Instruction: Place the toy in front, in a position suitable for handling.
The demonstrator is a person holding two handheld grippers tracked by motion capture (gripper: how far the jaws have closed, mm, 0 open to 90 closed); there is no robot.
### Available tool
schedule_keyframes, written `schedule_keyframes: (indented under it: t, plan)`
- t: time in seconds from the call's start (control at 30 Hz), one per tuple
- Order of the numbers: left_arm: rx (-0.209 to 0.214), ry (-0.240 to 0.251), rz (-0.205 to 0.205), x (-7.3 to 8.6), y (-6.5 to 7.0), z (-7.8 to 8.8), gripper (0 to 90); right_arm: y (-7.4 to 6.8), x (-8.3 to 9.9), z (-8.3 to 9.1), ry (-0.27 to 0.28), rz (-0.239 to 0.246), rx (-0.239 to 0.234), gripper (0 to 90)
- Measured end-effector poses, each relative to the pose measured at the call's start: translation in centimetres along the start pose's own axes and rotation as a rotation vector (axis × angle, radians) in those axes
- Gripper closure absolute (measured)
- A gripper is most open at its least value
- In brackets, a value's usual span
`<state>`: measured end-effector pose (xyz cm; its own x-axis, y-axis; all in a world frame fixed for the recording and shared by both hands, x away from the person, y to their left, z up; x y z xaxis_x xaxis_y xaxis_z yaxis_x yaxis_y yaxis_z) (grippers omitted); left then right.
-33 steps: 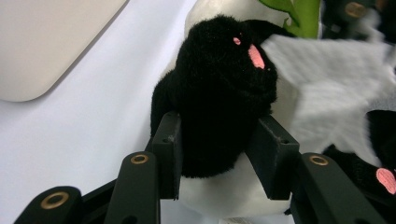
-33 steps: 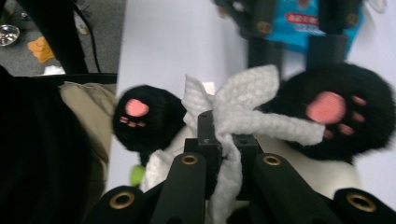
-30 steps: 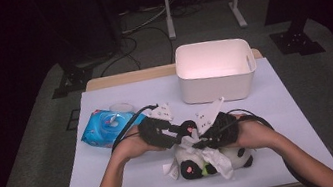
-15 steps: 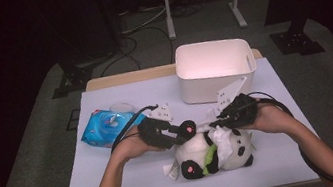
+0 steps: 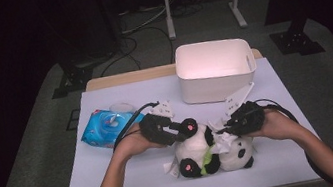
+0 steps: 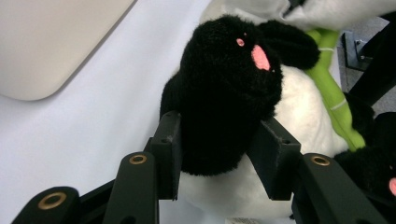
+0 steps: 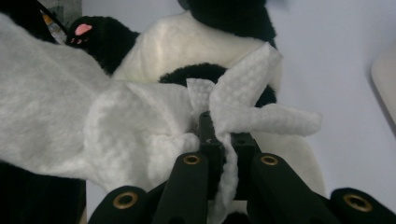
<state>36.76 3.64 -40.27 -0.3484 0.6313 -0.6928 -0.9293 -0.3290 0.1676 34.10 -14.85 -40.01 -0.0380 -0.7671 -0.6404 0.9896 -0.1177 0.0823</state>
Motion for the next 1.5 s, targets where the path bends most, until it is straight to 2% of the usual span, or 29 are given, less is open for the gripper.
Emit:
schedule_keyframes:
  t: [0.1, 0.27, 0.4, 0.43, 0.57, 0.6, 0.8, 0.87, 0.9, 0.97, 1.07, 1.2, 1.4, 1.5]
  plan:
    - [0.002, 0.003, 0.006, -0.2, -0.1, -0.2, 56.7, -0.3, 0.1, -0.2, 0.003, -0.008, -0.015, 87.2]
    - [-0.003, -0.013, 0.004, -0.4, -0.3, -0.6, 56.7, -0.8, 0.2, -0.5, -0.001, -0.010, -0.004, 87.5]
    - [0.011, -0.019, 0.005, -0.3, 0.1, -0.3, 55.7, -1.1, 0.1, -0.7, -0.005, 0.000, 0.005, 87.5]
    - [0.012, -0.025, 0.000, -0.2, 0.2, -0.2, 54.6, -1.3, 0.0, -0.7, -0.003, 0.015, 0.000, 87.4]
    - [0.019, -0.045, -0.020, -0.2, 0.8, 0.7, 52.8, -1.8, -0.1, -0.8, 0.001, 0.018, -0.008, 87.5]
    - [0.017, -0.054, -0.034, -0.2, 1.0, 0.9, 52.4, -1.9, -0.1, -0.8, 0.003, 0.036, -0.004, 87.4]
    - [0.010, -0.090, -0.066, -0.3, 1.6, 1.5, 50.7, -2.5, -0.4, -1.1, 0.014, 0.046, -0.009, 87.5]
    - [0.020, -0.099, -0.076, -0.4, 2.0, 1.7, 49.9, -2.7, -0.4, -1.1, 0.012, 0.052, -0.008, 87.4]
    - [0.020, -0.099, -0.076, -0.4, 2.0, 1.7, 49.0, -2.7, -0.4, -1.1, 0.012, 0.052, -0.008, 87.4]
    - [0.062, -0.073, -0.078, -0.7, 2.7, 2.1, 46.4, -3.0, -0.4, -1.1, 0.013, 0.057, -0.016, 87.4]
    - [0.087, -0.046, -0.081, -1.2, 3.1, 2.5, 46.6, -3.3, -0.6, -1.2, 0.014, 0.074, -0.021, 87.4]
    - [0.100, -0.052, -0.099, -2.2, 3.5, 2.4, 46.5, -3.9, -0.9, -1.5, 0.005, 0.092, -0.034, 87.4]
    - [0.122, -0.038, -0.103, -3.1, 3.6, 2.5, 46.4, -4.2, -0.9, -1.5, 0.007, 0.103, -0.035, 87.4]
    - [0.118, -0.031, -0.099, -3.4, 3.4, 2.7, 46.5, -4.3, -0.8, -1.5, 0.011, 0.101, -0.032, 87.4]
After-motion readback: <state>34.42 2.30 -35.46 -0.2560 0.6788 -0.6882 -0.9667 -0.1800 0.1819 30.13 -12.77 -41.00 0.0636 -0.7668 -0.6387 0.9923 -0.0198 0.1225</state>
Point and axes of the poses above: each handheld gripper's, and its own axes: z roughly backward along the jaws, x roughly out of its underside, y roughly to its right, the point moved 7 cm from there along -z, roughly forward along the jaws, and after that the axes turned 10 degrees about z, right-handed, at the moved point
